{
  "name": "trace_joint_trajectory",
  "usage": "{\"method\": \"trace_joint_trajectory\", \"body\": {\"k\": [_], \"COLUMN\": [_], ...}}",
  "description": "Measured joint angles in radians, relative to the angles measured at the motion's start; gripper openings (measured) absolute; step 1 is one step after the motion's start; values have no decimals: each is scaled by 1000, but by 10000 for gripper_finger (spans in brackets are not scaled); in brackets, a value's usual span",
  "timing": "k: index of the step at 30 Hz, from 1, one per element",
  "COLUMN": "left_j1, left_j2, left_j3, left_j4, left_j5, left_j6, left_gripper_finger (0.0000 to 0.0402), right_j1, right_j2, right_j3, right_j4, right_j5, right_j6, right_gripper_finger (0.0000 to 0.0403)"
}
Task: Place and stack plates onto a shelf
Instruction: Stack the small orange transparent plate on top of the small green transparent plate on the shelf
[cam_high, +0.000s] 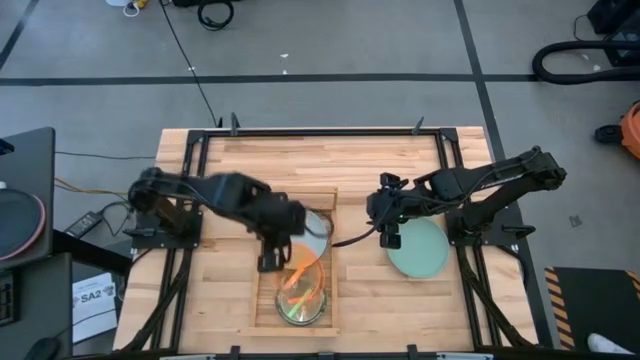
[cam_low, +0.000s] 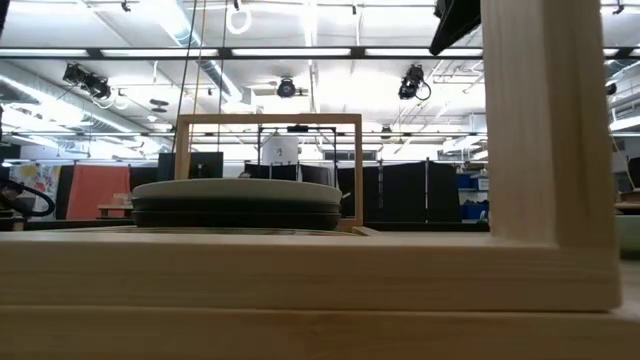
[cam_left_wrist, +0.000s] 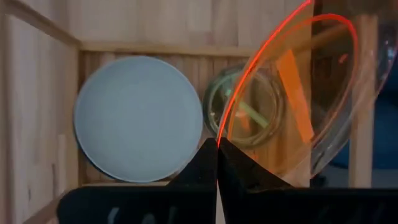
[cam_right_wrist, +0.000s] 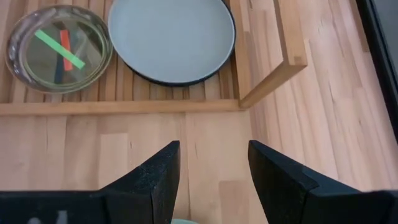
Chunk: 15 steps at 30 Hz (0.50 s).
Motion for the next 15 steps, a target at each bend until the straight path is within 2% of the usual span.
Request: {"method": "trace_joint_trajectory", "body": {"k": [6,15], "left_j1": [-69,-96], "left_j2": [111,287], "left_j3": [0,-1], "left_j4": [21,26], "left_j5": [-31,-41], "left_j6": [-2,0], "left_gripper_finger": [5,7], "right_j1": [1,17], "right_j2": [0,0], "right_j3": [-56,-136], "right_j4": [-5,-6], "right_j5": [-16,-35], "right_j6": [15,35], "right_gripper_finger": [195,195]}}
